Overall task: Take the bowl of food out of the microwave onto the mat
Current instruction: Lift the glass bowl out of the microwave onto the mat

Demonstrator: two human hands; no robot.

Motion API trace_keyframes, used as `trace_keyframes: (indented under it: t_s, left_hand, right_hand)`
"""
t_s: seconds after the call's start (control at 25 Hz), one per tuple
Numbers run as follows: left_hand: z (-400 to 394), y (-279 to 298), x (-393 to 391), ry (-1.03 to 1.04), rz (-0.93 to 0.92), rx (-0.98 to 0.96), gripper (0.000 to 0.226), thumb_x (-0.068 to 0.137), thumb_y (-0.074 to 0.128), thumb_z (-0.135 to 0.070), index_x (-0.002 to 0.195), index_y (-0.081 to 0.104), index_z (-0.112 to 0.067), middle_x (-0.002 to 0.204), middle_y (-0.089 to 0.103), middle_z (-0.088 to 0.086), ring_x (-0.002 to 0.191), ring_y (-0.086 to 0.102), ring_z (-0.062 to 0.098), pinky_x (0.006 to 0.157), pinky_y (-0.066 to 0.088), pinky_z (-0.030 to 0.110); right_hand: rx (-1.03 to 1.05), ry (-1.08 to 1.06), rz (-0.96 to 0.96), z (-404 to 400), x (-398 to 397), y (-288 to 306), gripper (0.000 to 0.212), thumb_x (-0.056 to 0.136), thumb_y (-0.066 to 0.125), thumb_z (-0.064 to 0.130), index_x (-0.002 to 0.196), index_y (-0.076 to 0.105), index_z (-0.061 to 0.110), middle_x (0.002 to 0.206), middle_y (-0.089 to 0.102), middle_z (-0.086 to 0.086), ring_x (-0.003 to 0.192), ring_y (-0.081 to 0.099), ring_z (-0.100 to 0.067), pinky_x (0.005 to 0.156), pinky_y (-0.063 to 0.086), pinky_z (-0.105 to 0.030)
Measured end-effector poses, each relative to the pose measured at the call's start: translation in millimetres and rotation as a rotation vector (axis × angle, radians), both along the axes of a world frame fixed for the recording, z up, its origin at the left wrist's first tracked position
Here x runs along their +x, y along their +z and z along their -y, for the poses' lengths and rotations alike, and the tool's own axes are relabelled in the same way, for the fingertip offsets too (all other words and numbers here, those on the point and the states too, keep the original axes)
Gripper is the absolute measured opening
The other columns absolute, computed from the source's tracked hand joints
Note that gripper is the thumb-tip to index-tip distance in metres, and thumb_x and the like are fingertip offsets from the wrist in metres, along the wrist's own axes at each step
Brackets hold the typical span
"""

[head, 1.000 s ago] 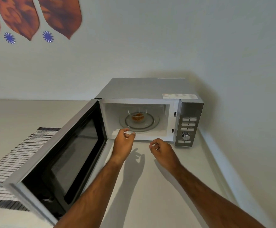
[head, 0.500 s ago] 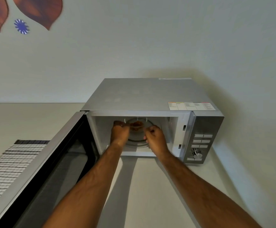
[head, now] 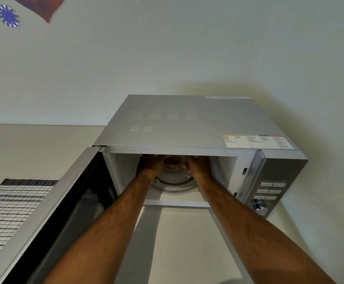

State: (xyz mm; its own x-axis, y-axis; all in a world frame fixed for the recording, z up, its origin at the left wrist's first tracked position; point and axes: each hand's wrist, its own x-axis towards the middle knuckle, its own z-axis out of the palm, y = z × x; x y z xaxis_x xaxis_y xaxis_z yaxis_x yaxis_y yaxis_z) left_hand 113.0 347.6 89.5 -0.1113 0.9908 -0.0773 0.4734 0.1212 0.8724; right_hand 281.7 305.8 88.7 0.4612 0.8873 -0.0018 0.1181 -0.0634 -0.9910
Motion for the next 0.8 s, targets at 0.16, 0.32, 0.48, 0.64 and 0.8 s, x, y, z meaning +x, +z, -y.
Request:
trace_keyframes:
  t_s: [0.16, 0.32, 0.48, 0.64, 0.8]
  left_hand:
    - [-4, -6, 0, 0.0, -0.012, 0.034, 0.043, 0.1, 0.067, -0.047, 0.13, 0.075, -0.018, 0.138, 0.073, 0.011, 0.125, 0.068, 0.034, 0.085, 0.04, 0.022]
    - [-2, -10, 4, 0.019, -0.041, 0.137, 0.034, 0.103, 0.065, -0.035, 0.127, 0.076, -0.012, 0.135, 0.074, 0.014, 0.124, 0.068, 0.036, 0.086, 0.039, 0.022]
    - [7, -7, 5, 0.015, -0.036, 0.146, 0.029, 0.102, 0.066, -0.027, 0.117, 0.078, -0.006, 0.124, 0.077, 0.019, 0.115, 0.072, 0.036, 0.09, 0.048, 0.029]
    - [21, -3, 1, -0.013, -0.065, 0.126, 0.027, 0.1, 0.065, -0.023, 0.099, 0.079, 0.0, 0.103, 0.079, 0.024, 0.097, 0.076, 0.039, 0.082, 0.055, 0.032]
    - [47, 4, 0, -0.029, 0.002, 0.076, 0.027, 0.099, 0.063, -0.021, 0.103, 0.076, 0.003, 0.101, 0.078, 0.027, 0.091, 0.076, 0.043, 0.081, 0.062, 0.044]
  right_hand:
    - [-0.079, 0.054, 0.065, -10, 0, -4, 0.038, 0.093, 0.073, 0.021, 0.058, 0.058, 0.019, 0.046, 0.057, -0.002, 0.04, 0.054, -0.017, 0.048, 0.039, -0.026]
    - [-0.083, 0.05, 0.016, -9, -5, -8, 0.029, 0.09, 0.077, 0.022, 0.066, 0.063, 0.013, 0.048, 0.058, -0.008, 0.037, 0.051, -0.018, 0.045, 0.039, -0.024]
    - [-0.031, 0.05, 0.019, 3, -6, -4, 0.019, 0.091, 0.071, 0.018, 0.075, 0.063, 0.013, 0.06, 0.063, -0.016, 0.042, 0.053, -0.024, 0.048, 0.043, -0.027]
    - [-0.016, 0.083, 0.121, 24, -4, -6, 0.031, 0.092, 0.061, 0.01, 0.062, 0.06, 0.02, 0.041, 0.058, 0.003, 0.034, 0.053, -0.007, 0.041, 0.042, -0.019]
    - [-0.039, 0.086, 0.13, 53, -4, -2, 0.023, 0.095, 0.06, 0.01, 0.072, 0.063, 0.012, 0.049, 0.062, -0.004, 0.038, 0.053, -0.01, 0.042, 0.043, -0.022]
